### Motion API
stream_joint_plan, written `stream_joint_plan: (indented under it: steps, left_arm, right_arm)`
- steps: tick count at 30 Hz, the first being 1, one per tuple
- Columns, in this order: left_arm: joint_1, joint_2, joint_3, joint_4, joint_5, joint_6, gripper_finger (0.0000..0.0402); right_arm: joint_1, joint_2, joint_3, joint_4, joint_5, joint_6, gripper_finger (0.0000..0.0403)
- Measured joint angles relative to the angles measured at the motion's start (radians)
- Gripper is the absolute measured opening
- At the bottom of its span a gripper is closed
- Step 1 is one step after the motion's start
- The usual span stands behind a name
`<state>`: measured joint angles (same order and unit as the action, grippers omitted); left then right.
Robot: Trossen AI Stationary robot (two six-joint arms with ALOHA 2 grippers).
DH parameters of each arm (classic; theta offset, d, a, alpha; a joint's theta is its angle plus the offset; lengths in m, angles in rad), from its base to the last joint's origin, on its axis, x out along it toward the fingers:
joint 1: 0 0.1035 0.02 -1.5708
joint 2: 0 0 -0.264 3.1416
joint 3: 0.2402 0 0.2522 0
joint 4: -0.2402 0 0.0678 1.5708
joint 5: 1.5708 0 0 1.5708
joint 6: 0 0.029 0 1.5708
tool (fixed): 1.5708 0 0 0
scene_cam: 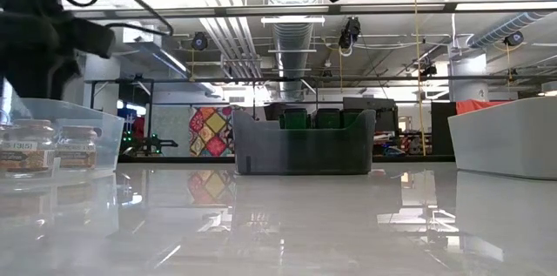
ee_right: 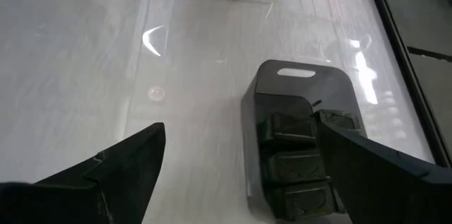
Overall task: Sort spices by type
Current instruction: Put the brown spice bottle into the transparent bin
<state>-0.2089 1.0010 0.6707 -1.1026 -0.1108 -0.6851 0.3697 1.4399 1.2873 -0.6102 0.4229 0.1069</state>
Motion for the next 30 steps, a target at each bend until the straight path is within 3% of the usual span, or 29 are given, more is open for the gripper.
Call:
stream_joint_plan:
  steps: [7, 15, 23, 30]
  left_arm:
    - [0.001, 0.018, 0.044, -0.095, 0.056, -0.118, 0.0223]
    - [0.001, 0.085, 0.057, -0.126, 0.302, -0.147, 0.0188]
    - [0.003, 0.182, 0.097, -0.23, 0.307, -0.136, 0.0098]
    - [0.031, 0.265, 0.098, -0.268, 0.22, -0.102, 0.0015]
  right_arm:
    - [-0.012, 0.0, 0.0, 0.013, 0.01, -0.005, 0.0359]
    - [-0.013, 0.0, 0.0, 0.018, 0.016, -0.003, 0.0359]
    - [-0.012, 0.0, 0.0, 0.022, 0.023, 0.015, 0.0359]
    - [-0.012, 0.0, 0.0, 0.021, 0.023, 0.031, 0.0359]
